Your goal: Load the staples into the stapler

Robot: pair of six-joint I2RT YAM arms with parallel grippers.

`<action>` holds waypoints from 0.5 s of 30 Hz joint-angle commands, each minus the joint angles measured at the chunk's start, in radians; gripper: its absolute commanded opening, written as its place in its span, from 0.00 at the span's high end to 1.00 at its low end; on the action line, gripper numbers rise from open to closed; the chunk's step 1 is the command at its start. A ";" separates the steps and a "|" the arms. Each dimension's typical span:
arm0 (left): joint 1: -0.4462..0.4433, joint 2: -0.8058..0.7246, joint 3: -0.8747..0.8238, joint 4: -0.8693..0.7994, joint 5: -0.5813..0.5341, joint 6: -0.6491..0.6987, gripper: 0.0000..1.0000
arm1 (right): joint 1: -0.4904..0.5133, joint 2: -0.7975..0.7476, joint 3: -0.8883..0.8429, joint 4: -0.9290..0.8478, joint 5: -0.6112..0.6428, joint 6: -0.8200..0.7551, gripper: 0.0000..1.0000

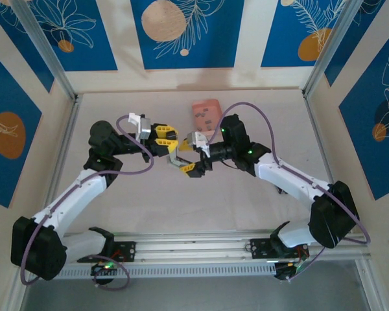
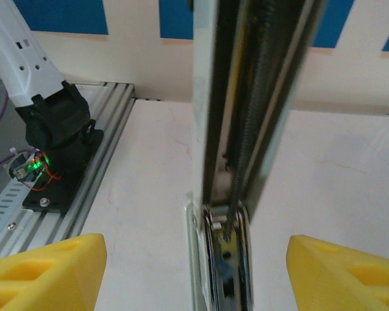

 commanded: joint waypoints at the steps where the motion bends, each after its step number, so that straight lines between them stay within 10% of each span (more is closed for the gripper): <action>1: -0.014 -0.003 0.030 0.105 0.028 -0.014 1.00 | 0.016 0.030 0.042 0.019 -0.058 -0.010 0.27; 15: -0.035 0.022 0.041 0.168 0.042 -0.051 1.00 | 0.021 0.098 0.061 0.117 -0.111 0.074 0.50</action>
